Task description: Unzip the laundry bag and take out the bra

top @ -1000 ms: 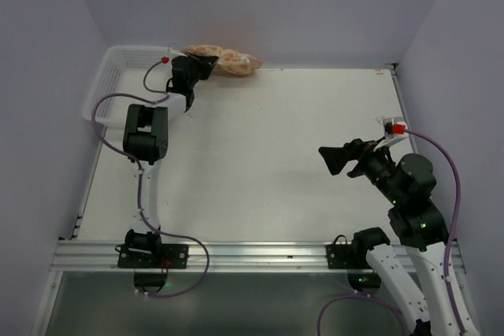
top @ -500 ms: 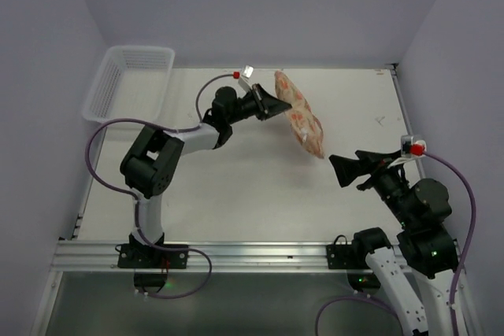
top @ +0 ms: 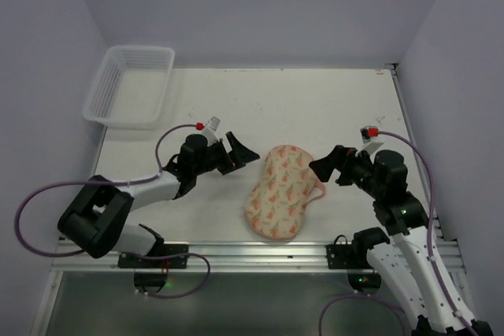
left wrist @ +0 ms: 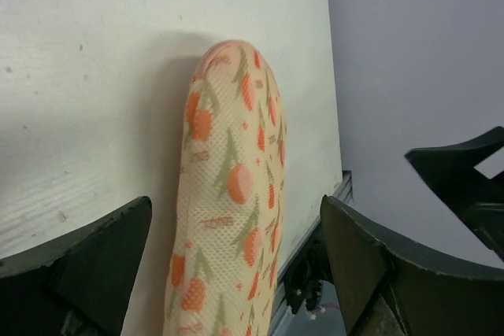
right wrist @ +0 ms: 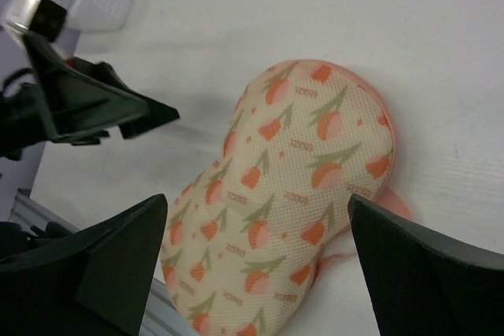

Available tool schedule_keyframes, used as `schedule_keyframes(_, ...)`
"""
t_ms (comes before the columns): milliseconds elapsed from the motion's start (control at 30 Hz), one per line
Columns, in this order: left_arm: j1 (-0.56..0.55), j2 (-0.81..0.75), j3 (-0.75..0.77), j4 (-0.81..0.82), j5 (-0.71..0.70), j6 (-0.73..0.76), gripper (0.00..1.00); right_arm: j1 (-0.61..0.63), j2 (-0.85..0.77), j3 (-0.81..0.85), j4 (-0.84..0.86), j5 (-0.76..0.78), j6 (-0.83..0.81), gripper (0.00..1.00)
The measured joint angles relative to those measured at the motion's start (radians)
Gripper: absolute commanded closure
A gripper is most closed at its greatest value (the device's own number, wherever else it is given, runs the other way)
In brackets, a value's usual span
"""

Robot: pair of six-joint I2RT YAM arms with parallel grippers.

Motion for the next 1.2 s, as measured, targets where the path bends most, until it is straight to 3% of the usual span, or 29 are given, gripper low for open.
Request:
schedule_keyframes(133,0.000,-0.138,0.037,-0.153,-0.076,0.097,0.11,0.029,0.068,-0.058,0.008,0.003,0.019,0.01)
schedule_keyframes(367,0.001,-0.041,0.133,-0.354,-0.066,0.218,0.13,0.130,0.266,-0.096,0.035,0.030,0.113,0.01)
schedule_keyframes(633,0.007,-0.110,0.137,-0.553,-0.114,0.301,0.12,0.189,0.587,-0.100,0.149,0.019,0.192,0.01)
schedule_keyframes(767,0.047,-0.157,0.138,-0.614,-0.123,0.326,0.12,0.189,0.840,0.073,0.154,-0.006,0.159,0.01)
schedule_keyframes(967,0.140,-0.256,0.125,-0.650,-0.110,0.347,0.12,0.189,1.242,0.580,0.163,-0.096,0.015,0.01)
schedule_keyframes(1067,0.157,-0.285,0.106,-0.645,-0.094,0.346,0.12,0.189,1.342,0.736,0.131,-0.125,-0.053,0.01)
schedule_keyframes(1200,0.158,-0.275,0.050,-0.608,-0.043,0.307,0.12,0.190,1.341,0.808,0.084,-0.130,-0.107,0.01)
